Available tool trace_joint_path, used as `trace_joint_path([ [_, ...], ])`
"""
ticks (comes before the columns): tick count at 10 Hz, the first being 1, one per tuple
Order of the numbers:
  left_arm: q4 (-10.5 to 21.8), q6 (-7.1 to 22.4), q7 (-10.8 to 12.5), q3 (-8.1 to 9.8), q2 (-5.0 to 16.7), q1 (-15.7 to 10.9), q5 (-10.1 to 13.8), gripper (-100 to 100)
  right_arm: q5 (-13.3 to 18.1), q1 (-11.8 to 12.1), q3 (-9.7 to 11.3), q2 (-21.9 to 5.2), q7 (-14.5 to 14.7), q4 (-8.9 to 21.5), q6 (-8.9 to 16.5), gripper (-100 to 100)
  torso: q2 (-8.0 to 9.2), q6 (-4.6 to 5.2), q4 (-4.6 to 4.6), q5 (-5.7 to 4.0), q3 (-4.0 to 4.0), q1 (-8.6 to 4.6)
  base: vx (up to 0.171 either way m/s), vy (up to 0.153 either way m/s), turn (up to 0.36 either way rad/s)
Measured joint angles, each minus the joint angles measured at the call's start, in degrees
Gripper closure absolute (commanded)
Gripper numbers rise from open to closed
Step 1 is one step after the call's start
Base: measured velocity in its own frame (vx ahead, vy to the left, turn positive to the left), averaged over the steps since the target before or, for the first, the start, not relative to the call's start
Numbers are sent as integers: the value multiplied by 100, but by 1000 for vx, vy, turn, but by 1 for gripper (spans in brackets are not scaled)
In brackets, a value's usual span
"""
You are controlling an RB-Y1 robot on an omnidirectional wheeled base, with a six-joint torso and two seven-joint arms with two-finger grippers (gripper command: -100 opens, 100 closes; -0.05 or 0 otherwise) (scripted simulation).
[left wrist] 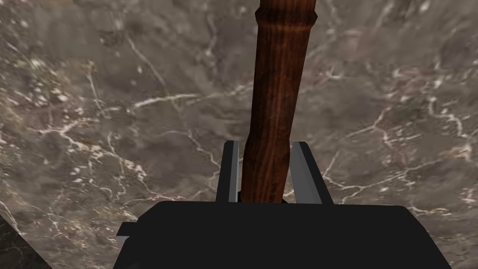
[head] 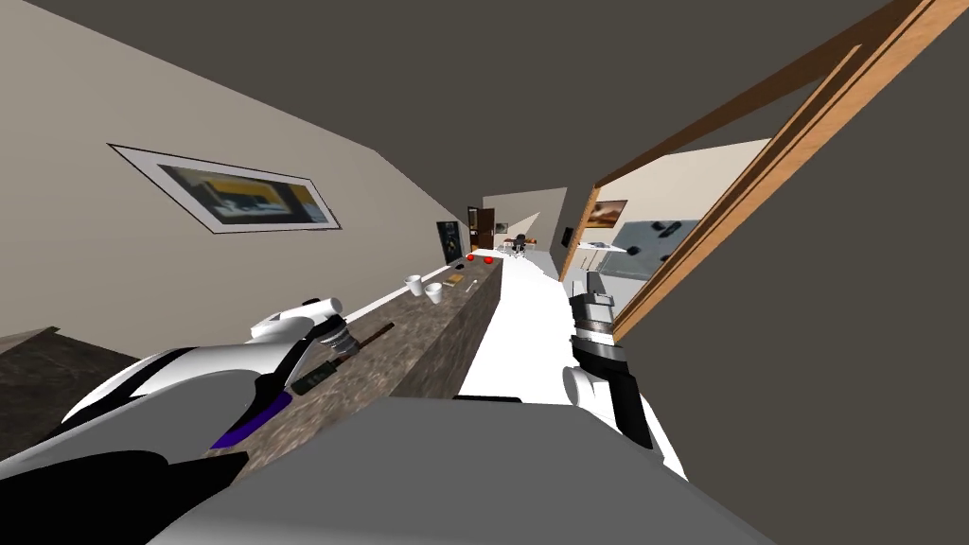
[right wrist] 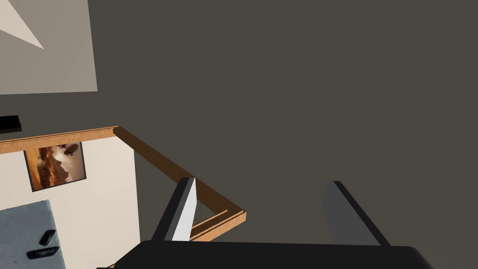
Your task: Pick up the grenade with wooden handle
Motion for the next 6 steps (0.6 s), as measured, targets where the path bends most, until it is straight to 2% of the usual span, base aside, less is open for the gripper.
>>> trace_joint_path([
  [2,-214,150,-195,201,-2,77,-130,100,0,0,0,0,0,0,0,0,-6,-1,-1,-2,-3,-4,120,-60,162],
  [3,-114,149,-324,249,6,-9,-205,100,0,0,0,0,0,0,0,0,1,-3,1,-2,1,0,115,-72,190],
  [6,-130,251,-753,504,19,-65,-444,100,0,1,0,0,0,0,0,0,-3,-3,1,-7,-1,-10,127,-86,221],
])
